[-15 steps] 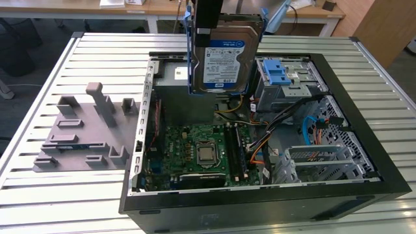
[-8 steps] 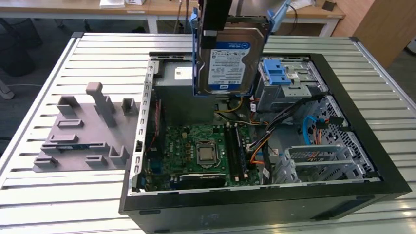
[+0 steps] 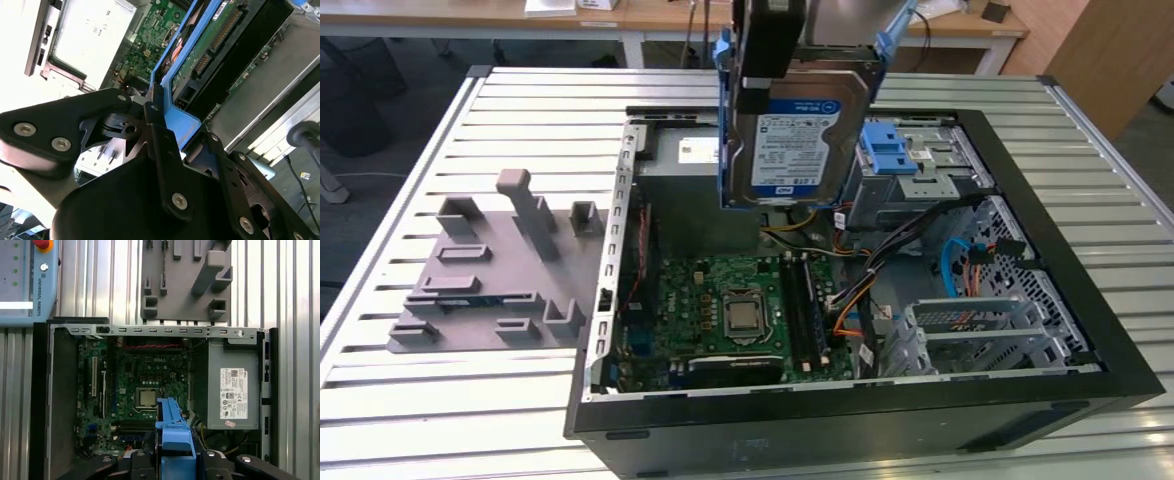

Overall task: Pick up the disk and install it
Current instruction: 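Insert the disk into the insertion slot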

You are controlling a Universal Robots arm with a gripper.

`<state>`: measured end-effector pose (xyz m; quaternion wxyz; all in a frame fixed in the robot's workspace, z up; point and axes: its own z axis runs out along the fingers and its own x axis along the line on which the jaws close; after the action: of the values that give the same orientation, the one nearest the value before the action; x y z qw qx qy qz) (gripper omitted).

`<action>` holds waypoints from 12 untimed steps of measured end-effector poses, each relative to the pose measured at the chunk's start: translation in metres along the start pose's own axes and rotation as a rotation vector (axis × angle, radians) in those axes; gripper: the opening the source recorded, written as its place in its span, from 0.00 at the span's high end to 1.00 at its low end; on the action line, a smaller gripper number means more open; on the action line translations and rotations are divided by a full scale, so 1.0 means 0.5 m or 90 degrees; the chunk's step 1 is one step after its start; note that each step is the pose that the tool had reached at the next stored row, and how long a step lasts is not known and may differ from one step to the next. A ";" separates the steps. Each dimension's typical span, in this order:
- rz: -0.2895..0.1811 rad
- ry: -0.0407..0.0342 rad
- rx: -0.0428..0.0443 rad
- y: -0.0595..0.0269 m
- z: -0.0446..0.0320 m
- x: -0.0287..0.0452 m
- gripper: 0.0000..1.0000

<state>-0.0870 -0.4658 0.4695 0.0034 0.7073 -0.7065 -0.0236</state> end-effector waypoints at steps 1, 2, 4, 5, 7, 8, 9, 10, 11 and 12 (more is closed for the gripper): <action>0.000 0.0001 0.0000 0.000 0.000 0.005 0.64; 0.000 0.0000 0.0000 0.000 0.000 0.009 0.64; 0.000 0.0000 0.0000 0.000 0.001 0.018 0.64; 0.000 -0.0001 0.0000 0.000 0.001 0.024 0.64; 0.000 0.0000 0.0000 -0.001 0.001 0.034 0.64; 0.000 0.0000 0.0000 -0.001 0.001 0.040 0.64; 0.000 -0.0001 0.0000 -0.001 0.002 0.046 0.64; 0.000 -0.0001 0.0000 -0.002 0.002 0.052 0.64; 0.000 0.0000 0.0000 -0.003 0.002 0.058 0.64; 0.000 0.0000 0.0000 -0.004 0.002 0.063 0.64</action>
<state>-0.0851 -0.4973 0.4673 0.0033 0.7073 -0.7065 -0.0236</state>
